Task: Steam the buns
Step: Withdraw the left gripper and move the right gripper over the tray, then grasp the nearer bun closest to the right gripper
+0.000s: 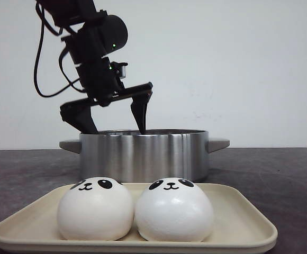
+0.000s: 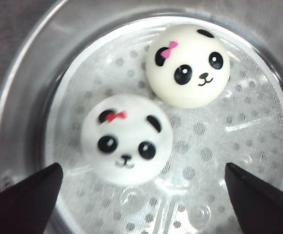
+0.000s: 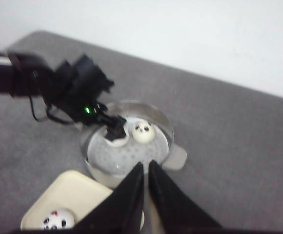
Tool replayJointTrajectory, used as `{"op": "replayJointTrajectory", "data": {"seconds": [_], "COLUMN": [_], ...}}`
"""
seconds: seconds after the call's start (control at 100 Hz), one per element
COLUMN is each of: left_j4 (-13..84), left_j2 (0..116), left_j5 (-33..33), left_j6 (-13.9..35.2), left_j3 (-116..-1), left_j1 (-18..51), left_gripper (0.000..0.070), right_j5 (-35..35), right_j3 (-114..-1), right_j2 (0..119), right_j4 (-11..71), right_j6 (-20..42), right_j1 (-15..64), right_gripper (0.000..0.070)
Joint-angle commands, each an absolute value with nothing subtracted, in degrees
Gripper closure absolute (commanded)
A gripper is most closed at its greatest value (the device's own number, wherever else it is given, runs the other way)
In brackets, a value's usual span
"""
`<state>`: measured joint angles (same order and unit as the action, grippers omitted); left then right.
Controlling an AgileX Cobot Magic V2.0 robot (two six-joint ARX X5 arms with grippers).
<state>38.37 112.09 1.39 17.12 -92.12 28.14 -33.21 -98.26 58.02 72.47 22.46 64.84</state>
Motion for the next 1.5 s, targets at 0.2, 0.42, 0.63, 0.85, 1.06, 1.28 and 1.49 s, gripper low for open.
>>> {"op": "replayJointTrajectory", "data": {"seconds": [0.2, 0.42, 0.63, 0.85, 1.06, 1.28, 1.49], "left_j4": [38.26, 43.35, 47.46, 51.05, 55.81, 60.58, 62.11], "left_j2": [97.45, 81.08, 65.63, 53.28, 47.11, 45.21, 45.17], "left_j5": [0.95, 0.8, 0.82, 0.75, -1.83, -1.83, -1.76], "left_j6": [16.03, 13.67, 13.8, 14.2, 14.24, 14.41, 14.39], "left_j3": [-93.71, -93.69, -93.69, -93.69, -93.69, -93.69, -93.69], "left_j1": [30.65, 32.47, 33.52, 33.5, 33.45, 33.45, 33.45], "left_gripper": [0.0, 0.0, 0.0, 0.0, 0.0, 0.0, 0.0], "right_j5": [-32.93, -24.1, -14.46, -5.93, -2.04, -3.25, -1.26], "right_j3": [-88.88, -73.1, -61.76, -60.99, -60.99, -60.99, -60.99], "right_j2": [61.82, 64.6, 70.76, 80.97, 88.16, 92.55, 95.2], "right_j4": [71.59, 59.42, 48.01, 45.54, 43.57, 42.89, 40.95], "right_j6": [29.23, 34.24, 38.3, 38.13, 38.24, 38.3, 38.44], "right_j1": [65.49, 65.39, 64.69, 62.63, 61.43, 59.37, 56.38], "right_gripper": [0.069, 0.069, 0.0654, 0.0134, 0.0137, 0.0169, 0.0178]}}
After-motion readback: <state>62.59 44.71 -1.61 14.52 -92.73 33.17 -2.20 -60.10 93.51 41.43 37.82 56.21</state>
